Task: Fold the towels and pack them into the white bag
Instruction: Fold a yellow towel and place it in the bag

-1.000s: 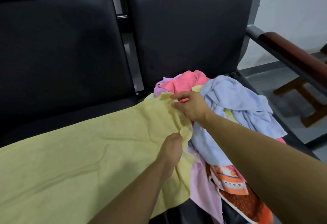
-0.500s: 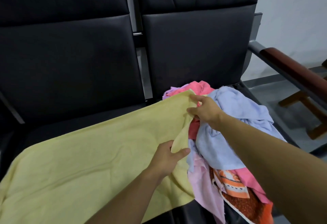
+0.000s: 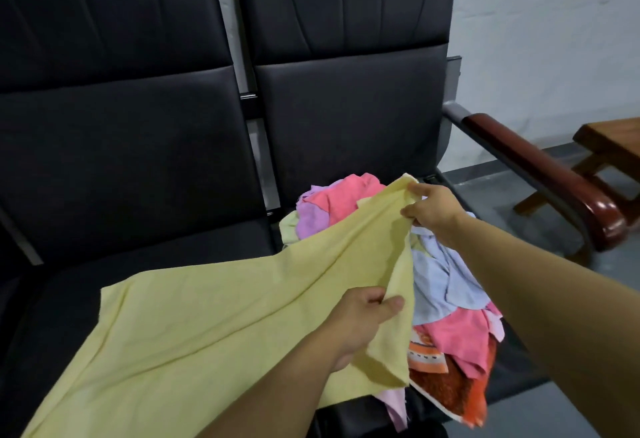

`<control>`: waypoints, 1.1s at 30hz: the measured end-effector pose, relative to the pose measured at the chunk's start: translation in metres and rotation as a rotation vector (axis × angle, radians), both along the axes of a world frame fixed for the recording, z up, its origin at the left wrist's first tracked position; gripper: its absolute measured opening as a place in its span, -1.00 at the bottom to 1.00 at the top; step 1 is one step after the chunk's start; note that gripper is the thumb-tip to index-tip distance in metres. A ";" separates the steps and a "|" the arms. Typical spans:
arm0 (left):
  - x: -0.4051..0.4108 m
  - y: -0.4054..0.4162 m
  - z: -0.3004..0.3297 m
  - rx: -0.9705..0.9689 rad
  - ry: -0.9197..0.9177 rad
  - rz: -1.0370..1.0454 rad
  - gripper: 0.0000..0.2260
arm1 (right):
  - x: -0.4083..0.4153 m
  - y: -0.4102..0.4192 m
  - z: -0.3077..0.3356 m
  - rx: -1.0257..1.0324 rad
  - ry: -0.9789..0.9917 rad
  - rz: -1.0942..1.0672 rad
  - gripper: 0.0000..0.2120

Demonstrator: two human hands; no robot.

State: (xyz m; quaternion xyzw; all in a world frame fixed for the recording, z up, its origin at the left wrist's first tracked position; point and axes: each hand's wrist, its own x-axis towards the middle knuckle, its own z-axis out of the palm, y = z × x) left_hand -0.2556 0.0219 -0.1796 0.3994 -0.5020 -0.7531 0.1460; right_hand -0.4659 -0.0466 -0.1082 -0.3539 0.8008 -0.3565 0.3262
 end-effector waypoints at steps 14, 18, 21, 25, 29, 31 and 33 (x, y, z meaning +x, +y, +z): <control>0.116 0.016 0.036 -0.139 -0.093 0.159 -0.60 | 0.119 -0.014 0.017 -0.088 -0.218 0.235 -0.42; 0.195 0.015 0.039 -0.191 -0.189 0.290 -0.56 | 0.198 -0.029 0.016 -0.096 -0.282 0.317 -0.30; 0.248 0.017 0.041 -0.244 -0.281 0.414 -0.60 | 0.254 -0.039 0.015 -0.105 -0.261 0.374 -0.25; 0.314 0.022 0.040 -0.210 -0.271 0.536 -0.65 | 0.332 -0.058 0.006 -0.068 -0.267 0.478 -0.20; 0.364 0.022 0.027 -0.243 -0.322 0.626 -0.70 | 0.403 -0.075 -0.010 -0.017 -0.266 0.560 -0.17; 0.388 0.020 0.019 -0.231 -0.346 0.701 -0.74 | 0.436 -0.083 -0.022 0.005 -0.249 0.604 -0.18; 0.413 0.018 0.005 -0.233 -0.395 0.758 -0.75 | 0.465 -0.088 -0.035 0.028 -0.232 0.643 -0.20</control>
